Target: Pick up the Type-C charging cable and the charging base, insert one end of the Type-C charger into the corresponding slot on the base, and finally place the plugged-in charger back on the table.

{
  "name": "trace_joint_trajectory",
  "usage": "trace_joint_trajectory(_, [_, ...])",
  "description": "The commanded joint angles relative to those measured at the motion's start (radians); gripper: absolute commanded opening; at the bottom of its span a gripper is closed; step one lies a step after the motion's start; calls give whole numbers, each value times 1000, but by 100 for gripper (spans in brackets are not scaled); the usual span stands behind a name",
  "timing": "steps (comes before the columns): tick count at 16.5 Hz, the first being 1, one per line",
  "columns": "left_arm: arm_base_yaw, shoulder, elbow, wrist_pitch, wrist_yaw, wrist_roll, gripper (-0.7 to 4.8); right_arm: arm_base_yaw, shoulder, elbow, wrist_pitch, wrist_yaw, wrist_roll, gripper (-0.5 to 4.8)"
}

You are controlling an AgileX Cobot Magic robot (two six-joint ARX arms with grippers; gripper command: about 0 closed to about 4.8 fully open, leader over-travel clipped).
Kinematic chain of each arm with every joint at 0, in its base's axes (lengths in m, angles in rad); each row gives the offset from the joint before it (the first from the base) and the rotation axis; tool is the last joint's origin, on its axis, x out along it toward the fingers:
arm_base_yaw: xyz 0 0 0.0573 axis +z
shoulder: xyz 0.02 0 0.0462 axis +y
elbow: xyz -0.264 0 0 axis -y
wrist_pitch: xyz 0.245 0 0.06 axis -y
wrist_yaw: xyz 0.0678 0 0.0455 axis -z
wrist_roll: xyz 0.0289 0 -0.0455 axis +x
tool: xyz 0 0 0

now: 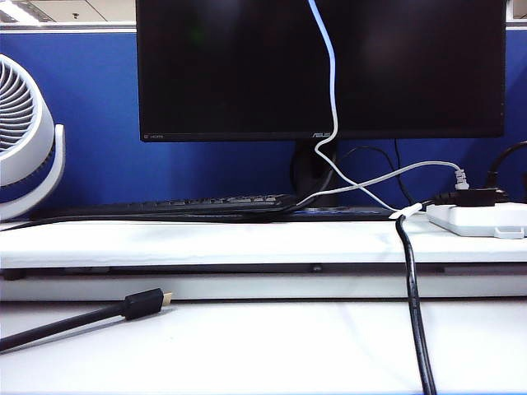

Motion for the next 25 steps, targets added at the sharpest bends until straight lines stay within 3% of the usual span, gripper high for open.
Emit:
trace_joint_trajectory(1, [17,0,12,56,-182,7,89,24,-8,-7,-64,-139,-2,10])
trace_joint_trajectory(4, [17,0,12,56,-166,16,94,23,-8,-7,-49,-115,-6,8])
trace_joint_trajectory(5, [17,0,12,44,-160,37,134,14,-8,-7,-37,-114,-17,8])
trace_joint_trajectory(6, [18,0,12,41,-159,82,249,-8,-8,-7,-26,-72,-29,8])
trace_joint_trajectory(9, [25,0,12,42,-171,135,251,-68,-8,-7,-36,-21,-58,8])
trace_joint_trajectory(14, [61,-1,13,64,-233,231,251,-104,13,-7,-211,173,-235,8])
trace_joint_trajectory(17, [63,-1,14,65,-279,280,250,-76,76,-7,-336,271,-314,7])
trace_joint_trajectory(20, [63,-1,14,64,-286,319,246,-31,164,-7,-354,341,-323,7])
trace_joint_trajectory(23, [69,-3,16,86,-306,322,246,19,264,-7,-404,510,-323,7])
trace_joint_trajectory(25, [69,-5,16,123,-309,318,246,49,325,-7,-432,550,-322,8])
